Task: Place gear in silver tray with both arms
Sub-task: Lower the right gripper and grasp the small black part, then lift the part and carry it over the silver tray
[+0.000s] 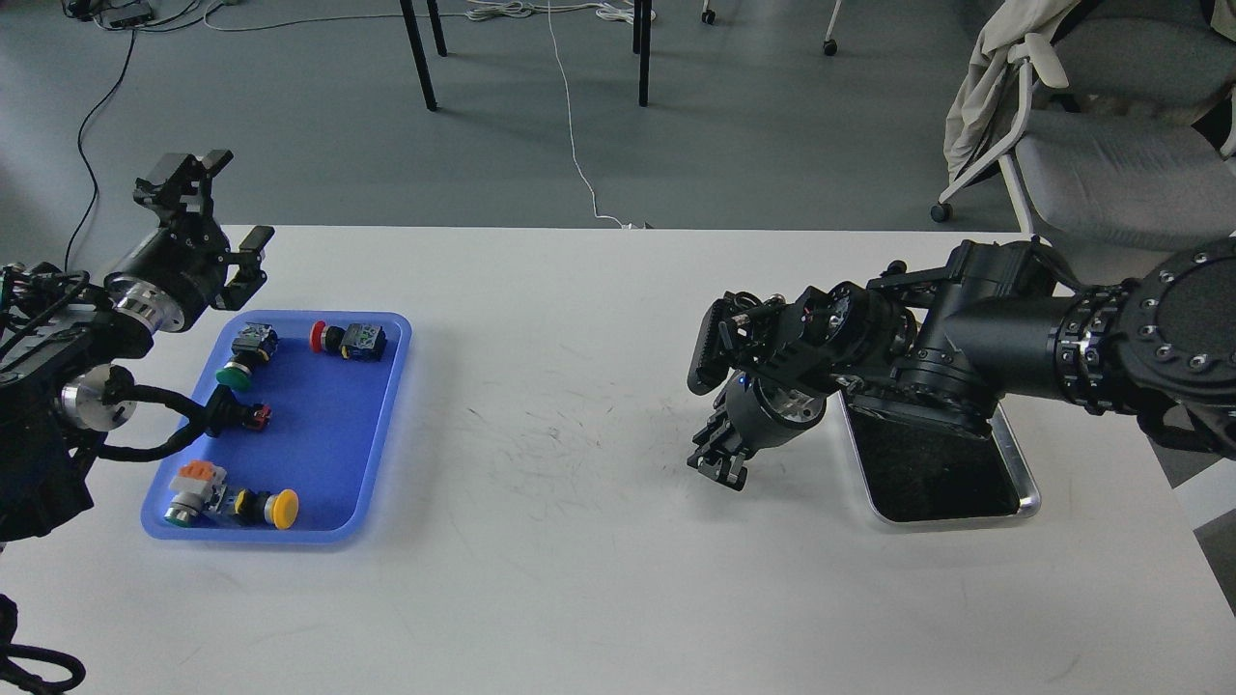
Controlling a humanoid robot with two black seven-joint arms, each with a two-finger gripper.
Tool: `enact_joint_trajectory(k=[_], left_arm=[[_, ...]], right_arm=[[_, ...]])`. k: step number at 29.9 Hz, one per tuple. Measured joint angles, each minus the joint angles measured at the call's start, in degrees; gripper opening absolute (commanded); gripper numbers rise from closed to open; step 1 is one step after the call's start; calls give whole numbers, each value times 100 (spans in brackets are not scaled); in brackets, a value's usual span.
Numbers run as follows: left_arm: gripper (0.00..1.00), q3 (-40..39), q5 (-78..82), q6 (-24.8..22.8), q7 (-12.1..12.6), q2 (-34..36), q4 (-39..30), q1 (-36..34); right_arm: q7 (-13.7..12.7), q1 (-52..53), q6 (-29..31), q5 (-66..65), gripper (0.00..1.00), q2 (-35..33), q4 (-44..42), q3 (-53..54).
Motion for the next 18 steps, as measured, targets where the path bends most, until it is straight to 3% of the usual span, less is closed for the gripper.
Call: enact_joint_trajectory(k=[7, 18], left_arm=[[98, 0, 0, 0, 6, -7, 20, 7], [98, 20, 24, 0, 8, -9, 20, 9]], right_arm=[[0, 23, 0, -7, 2, 3, 0, 0], [1, 177, 0, 23, 1, -195, 13, 40]])
